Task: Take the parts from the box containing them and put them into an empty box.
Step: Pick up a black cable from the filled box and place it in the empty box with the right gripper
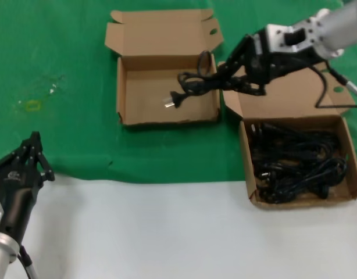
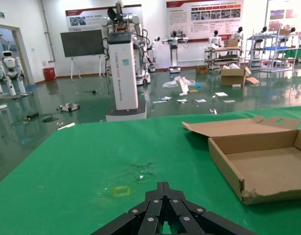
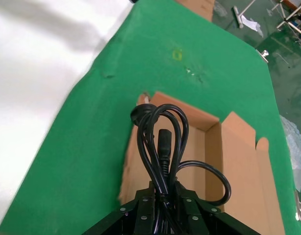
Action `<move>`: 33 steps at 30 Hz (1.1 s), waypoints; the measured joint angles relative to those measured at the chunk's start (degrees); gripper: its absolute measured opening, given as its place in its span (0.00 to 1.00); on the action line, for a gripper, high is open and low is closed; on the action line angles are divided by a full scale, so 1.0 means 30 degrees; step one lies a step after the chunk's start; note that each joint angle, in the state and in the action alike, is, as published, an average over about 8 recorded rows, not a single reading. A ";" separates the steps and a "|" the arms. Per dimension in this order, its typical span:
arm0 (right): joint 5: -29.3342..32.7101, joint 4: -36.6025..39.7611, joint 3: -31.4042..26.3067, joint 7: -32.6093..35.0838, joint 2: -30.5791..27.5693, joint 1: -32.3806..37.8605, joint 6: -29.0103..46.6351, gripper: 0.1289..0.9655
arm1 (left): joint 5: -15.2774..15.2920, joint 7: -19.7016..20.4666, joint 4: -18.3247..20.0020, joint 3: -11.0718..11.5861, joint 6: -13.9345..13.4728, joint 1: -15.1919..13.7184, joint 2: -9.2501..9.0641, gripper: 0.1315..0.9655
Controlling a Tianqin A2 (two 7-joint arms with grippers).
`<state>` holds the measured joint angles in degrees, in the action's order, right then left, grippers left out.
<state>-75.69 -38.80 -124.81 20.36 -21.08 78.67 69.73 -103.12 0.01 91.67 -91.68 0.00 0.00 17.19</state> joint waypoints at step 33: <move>-0.3758 1.1718 -0.1954 0.4144 0.6994 0.2542 -0.8185 0.10 | 0.0000 0.0000 0.0000 0.0000 0.0000 0.0000 0.0000 0.01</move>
<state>-86.97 -3.64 -130.68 32.79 -0.09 86.30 45.18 -103.12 0.02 91.67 -91.68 0.00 0.00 17.19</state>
